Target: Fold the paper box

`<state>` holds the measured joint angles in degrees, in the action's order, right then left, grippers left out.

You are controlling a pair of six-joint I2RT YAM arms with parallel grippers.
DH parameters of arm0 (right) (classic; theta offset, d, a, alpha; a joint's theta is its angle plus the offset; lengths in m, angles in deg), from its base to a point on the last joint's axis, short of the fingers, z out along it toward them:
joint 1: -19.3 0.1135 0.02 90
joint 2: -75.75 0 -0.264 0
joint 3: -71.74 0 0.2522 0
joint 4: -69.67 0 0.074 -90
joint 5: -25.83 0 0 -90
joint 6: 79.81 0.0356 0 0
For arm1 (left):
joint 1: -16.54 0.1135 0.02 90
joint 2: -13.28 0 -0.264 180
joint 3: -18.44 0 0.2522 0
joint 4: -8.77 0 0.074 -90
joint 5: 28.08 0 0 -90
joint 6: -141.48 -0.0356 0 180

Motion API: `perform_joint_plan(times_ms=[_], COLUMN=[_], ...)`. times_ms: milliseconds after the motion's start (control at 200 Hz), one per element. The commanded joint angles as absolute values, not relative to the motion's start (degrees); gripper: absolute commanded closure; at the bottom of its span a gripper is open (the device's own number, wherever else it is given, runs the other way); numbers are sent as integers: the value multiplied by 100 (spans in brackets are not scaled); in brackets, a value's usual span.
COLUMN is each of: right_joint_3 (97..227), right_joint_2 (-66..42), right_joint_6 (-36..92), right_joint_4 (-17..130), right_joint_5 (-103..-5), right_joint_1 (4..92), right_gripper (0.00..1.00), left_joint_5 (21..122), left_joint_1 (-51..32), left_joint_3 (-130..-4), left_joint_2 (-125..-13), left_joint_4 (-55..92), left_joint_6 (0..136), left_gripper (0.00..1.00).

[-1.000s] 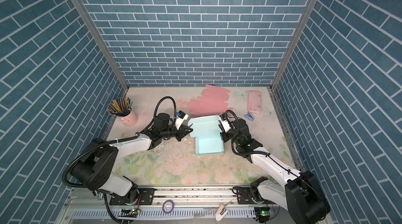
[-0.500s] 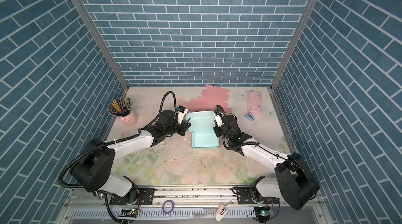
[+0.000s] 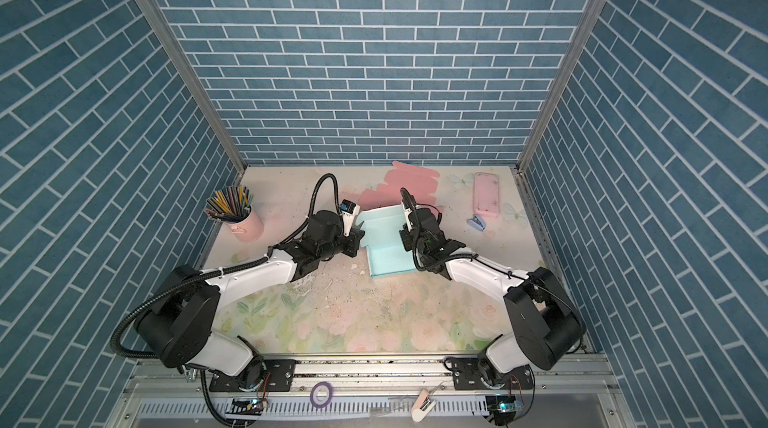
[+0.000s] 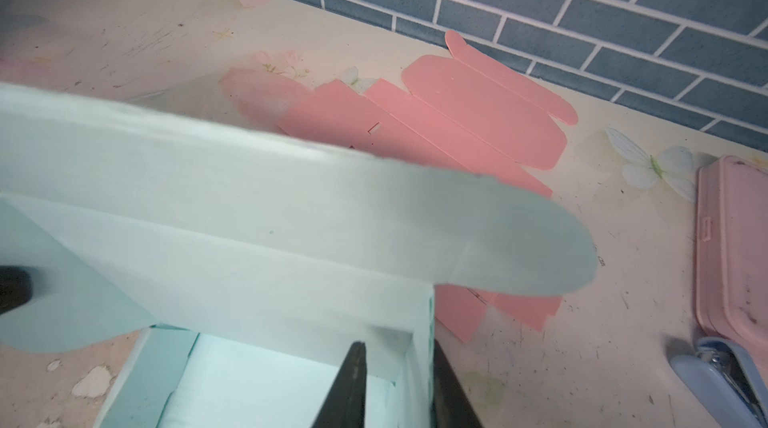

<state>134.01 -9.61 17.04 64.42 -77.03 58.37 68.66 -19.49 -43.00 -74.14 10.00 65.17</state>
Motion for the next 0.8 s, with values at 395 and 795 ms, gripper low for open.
perform_joint_plan(times_ms=[395,795], right_joint_3=[14245,13833], right_joint_2=[-1806,-1672], right_joint_6=[2650,2933], right_joint_4=[6004,6303], right_joint_5=[-8447,-9018], right_joint_1=[6212,6388], right_gripper=[73,73], left_joint_5=[5347,3730], left_joint_1=[-2590,-3393], left_joint_3=[-5080,-4420], left_joint_2=[-8530,-9076], left_joint_4=[-351,-1931], left_joint_6=[7061,6830], left_gripper=[100,100])
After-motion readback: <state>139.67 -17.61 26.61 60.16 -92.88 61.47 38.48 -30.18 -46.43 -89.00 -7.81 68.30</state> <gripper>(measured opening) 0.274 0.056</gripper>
